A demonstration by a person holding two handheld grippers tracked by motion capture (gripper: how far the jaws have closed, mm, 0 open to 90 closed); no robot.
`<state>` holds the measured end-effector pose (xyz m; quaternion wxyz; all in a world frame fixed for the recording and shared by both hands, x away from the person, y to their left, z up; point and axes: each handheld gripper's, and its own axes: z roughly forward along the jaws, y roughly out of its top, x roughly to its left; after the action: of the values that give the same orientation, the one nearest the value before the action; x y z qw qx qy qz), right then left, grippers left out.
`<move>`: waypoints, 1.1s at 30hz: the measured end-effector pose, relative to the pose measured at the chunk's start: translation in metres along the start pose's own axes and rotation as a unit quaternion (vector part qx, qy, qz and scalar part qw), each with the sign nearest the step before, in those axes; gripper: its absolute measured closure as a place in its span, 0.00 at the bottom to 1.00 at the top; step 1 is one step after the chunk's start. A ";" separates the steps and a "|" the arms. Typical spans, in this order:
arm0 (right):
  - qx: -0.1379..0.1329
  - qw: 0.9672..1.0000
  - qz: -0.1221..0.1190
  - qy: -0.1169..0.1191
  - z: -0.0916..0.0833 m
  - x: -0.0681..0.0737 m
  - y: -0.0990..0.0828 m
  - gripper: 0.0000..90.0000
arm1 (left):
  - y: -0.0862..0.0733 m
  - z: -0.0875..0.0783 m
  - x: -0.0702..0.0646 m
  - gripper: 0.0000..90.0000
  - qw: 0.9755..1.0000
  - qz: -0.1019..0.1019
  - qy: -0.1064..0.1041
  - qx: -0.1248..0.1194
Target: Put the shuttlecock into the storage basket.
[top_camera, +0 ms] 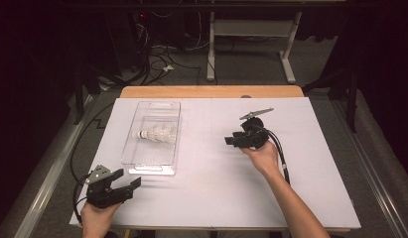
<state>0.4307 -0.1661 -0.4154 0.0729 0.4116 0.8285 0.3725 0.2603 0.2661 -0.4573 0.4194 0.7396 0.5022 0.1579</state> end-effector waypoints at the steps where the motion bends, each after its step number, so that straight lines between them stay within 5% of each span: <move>1: 0.001 1.000 0.002 -0.001 -0.001 0.000 -0.001 0.61 | 0.000 0.000 0.000 0.27 1.000 -0.001 0.000 0.000; 33: -0.007 1.000 0.018 -0.016 -0.022 -0.020 -0.030 0.61 | 0.000 0.000 0.000 0.27 1.000 -0.002 0.001 0.000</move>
<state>0.4155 -0.2046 -0.4242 0.0822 0.4322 0.8168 0.3732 0.2601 0.2658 -0.4573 0.4194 0.7382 0.5042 0.1581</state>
